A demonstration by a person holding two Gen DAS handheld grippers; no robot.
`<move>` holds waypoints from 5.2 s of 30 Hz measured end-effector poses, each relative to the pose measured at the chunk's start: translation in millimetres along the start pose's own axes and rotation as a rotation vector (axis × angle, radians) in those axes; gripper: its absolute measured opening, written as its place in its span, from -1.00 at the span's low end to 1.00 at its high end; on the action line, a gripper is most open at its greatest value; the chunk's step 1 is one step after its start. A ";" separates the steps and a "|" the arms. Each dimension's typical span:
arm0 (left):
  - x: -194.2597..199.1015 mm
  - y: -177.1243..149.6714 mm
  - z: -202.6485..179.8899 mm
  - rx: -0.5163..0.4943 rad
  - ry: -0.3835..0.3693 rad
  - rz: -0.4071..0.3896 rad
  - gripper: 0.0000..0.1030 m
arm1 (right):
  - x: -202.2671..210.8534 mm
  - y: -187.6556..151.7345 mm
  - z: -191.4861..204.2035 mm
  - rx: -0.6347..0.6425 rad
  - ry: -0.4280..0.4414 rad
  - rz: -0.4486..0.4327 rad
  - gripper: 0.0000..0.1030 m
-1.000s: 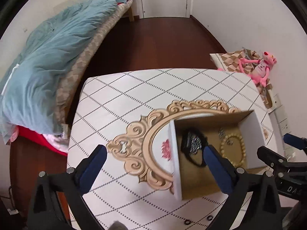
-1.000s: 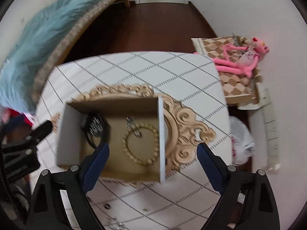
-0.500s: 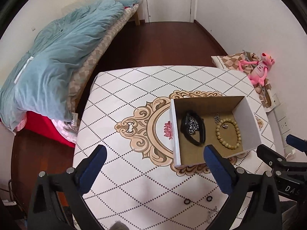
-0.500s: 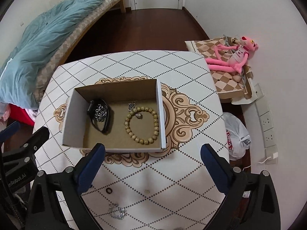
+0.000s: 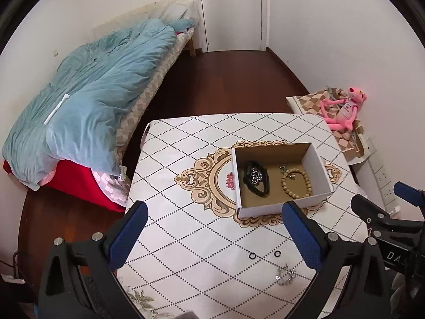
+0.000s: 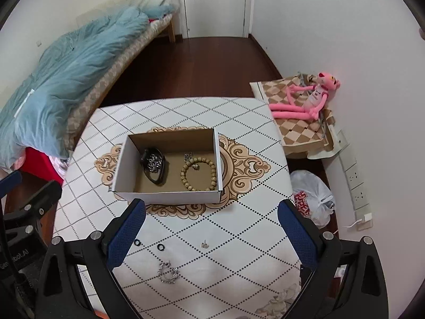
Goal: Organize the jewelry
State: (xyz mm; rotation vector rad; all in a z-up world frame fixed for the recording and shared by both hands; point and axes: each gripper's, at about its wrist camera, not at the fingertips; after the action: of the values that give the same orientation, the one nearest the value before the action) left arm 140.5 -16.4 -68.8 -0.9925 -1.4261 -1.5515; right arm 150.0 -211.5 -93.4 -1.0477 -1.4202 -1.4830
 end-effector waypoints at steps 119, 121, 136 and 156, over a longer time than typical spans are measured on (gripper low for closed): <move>-111.5 114.7 -14.5 -0.020 -0.264 0.225 0.71 | -114.9 105.5 -29.5 -0.080 0.323 0.225 -0.30; -110.3 112.8 -8.9 -0.011 -0.224 0.212 0.71 | -114.5 103.8 -29.1 -0.071 0.302 0.224 0.21; -111.9 57.3 7.6 0.012 -0.024 0.163 0.94 | -118.3 64.5 -1.4 0.026 0.000 0.212 0.91; -45.7 21.7 3.2 0.013 0.023 0.084 0.94 | -45.2 26.6 -3.0 0.001 -0.003 0.100 0.91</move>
State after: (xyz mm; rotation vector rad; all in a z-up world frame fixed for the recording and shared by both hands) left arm 178.2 -12.5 -102.6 -1.0110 -1.3599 -1.4862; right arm 189.8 -215.1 -127.6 -1.1047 -1.3504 -1.4088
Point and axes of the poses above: each gripper's, at about its wrist camera, not at the fingertips, and x roughly against the way its jaws point, z to its left, y to its top, and after that the axes turned 14 degrees about z, right-handed
